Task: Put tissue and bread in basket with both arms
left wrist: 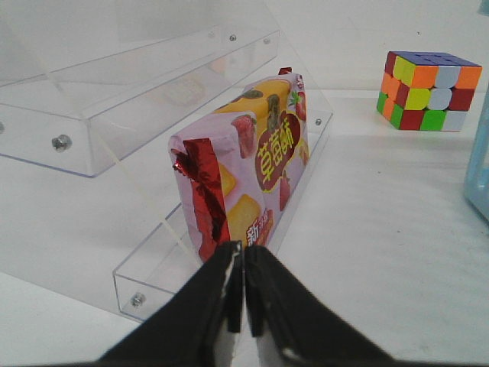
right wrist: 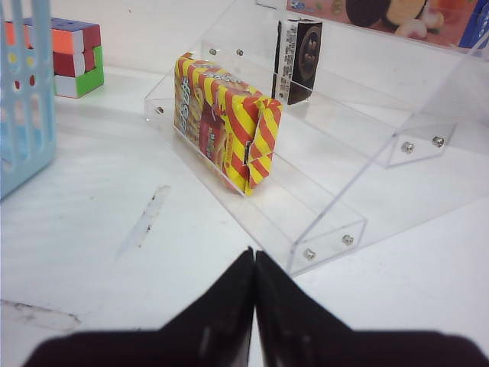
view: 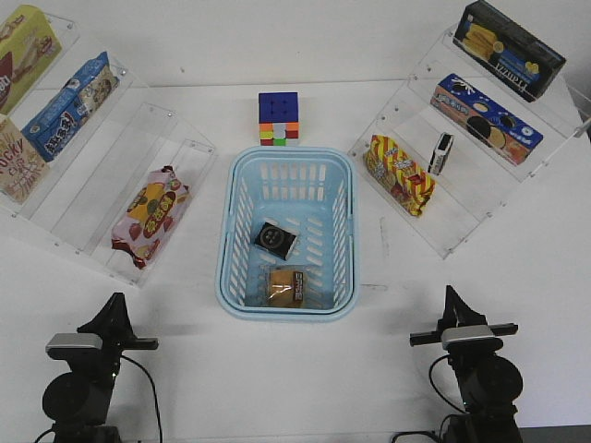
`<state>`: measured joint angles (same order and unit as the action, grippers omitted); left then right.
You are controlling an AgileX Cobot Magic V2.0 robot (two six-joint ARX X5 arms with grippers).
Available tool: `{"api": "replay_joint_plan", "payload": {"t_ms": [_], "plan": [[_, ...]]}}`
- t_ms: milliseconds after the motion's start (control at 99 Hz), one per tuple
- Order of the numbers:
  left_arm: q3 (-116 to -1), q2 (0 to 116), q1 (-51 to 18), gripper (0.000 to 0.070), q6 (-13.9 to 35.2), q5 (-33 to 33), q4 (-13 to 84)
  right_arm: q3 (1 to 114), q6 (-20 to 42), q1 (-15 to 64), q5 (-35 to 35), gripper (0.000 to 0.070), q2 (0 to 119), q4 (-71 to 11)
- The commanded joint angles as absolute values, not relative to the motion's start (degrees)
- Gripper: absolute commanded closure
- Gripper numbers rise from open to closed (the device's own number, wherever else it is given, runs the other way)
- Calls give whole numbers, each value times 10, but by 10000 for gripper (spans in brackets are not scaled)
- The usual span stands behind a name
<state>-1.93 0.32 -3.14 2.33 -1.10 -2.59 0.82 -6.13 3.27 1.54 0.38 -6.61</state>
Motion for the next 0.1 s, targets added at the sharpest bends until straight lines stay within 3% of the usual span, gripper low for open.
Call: {"api": "replay_joint_plan", "payload": {"t_ms": [0,91], "plan": [[-8,2,-32,699,22,-9,-34,7,-54,32,15,697,4,-60],[-8,2,-32,699,22,-9,-34,7,-54,32,15,697,4,-60]]}}
